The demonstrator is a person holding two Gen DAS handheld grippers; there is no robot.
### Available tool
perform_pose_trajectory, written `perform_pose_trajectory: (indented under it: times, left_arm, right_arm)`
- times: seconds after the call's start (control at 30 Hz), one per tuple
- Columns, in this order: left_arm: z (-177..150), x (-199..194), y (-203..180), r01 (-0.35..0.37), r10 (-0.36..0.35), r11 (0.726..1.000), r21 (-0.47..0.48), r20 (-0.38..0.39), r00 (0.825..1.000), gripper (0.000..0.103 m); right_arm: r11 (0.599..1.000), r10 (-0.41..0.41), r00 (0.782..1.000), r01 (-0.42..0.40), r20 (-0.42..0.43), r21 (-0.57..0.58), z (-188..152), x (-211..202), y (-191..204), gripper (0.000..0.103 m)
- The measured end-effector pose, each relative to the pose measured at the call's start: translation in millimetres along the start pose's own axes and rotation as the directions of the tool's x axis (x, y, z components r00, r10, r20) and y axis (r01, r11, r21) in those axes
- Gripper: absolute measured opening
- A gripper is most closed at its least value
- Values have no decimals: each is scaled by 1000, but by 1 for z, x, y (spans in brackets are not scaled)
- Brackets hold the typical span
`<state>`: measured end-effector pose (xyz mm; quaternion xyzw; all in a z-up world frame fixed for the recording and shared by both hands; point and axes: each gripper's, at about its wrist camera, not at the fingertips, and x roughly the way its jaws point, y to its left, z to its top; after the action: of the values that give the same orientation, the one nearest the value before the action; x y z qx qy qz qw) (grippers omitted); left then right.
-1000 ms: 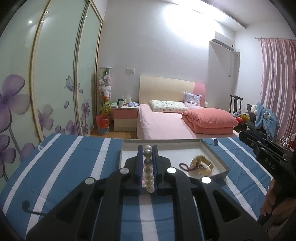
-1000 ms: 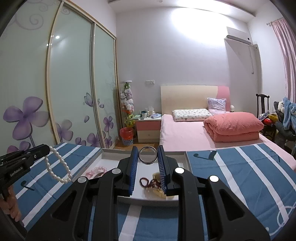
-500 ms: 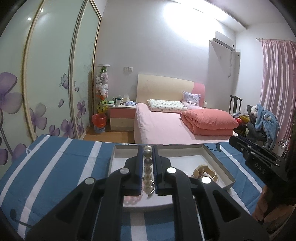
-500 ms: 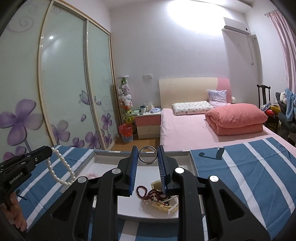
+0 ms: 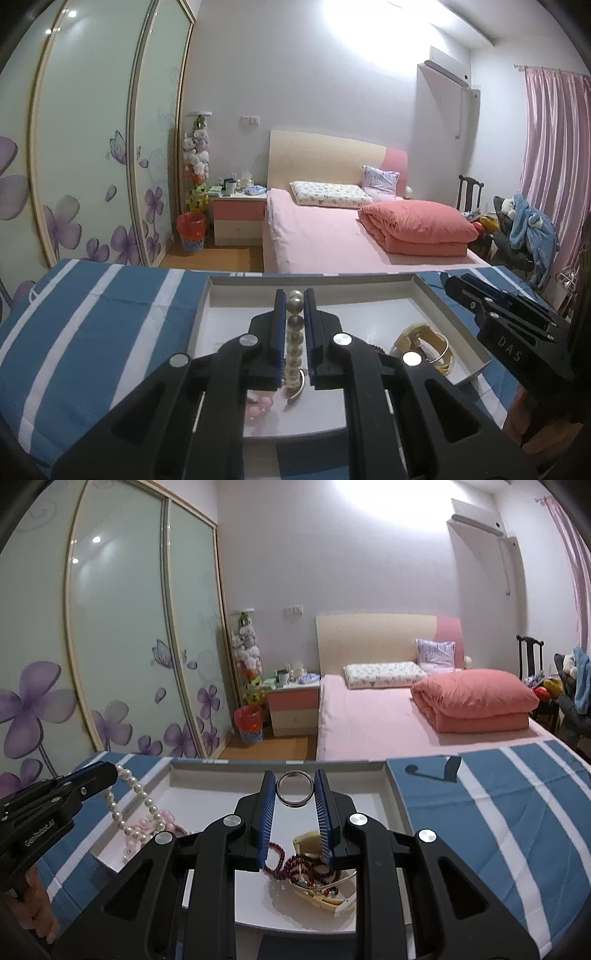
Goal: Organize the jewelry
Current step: 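Open the left tool to drop the pearl bracelet while the right tool releases the ring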
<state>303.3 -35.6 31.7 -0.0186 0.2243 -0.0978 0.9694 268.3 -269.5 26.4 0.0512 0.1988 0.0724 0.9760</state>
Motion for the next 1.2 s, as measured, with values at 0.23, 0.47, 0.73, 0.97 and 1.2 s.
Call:
perform_pose_trajectory:
  times: [0.23, 0.47, 0.73, 0.97, 1.2]
  left_arm:
    - [-8, 17, -3, 4, -4, 1000, 0, -38, 999, 10]
    - [-11, 26, -5, 8, -7, 1000, 3, -57, 998, 10]
    - [-14, 29, -5, 10, -10, 1000, -2, -64, 998, 25]
    - [-14, 27, -3, 10, -11, 1000, -10, -61, 998, 32]
    - [-8, -1, 7, 6, -7, 999, -44, -23, 1000, 43]
  right_arm:
    - [1000, 11, 998, -10, -61, 12, -8, 16, -3, 23]
    - [1000, 21, 995, -19, -101, 22, -13, 27, -3, 23]
    - [999, 22, 996, -20, -86, 28, -13, 24, -4, 45]
    - [1000, 12, 997, -10, -79, 25, -12, 21, -5, 45]
    - [1000, -4, 999, 5, -45, 31, -5, -1, -7, 57]
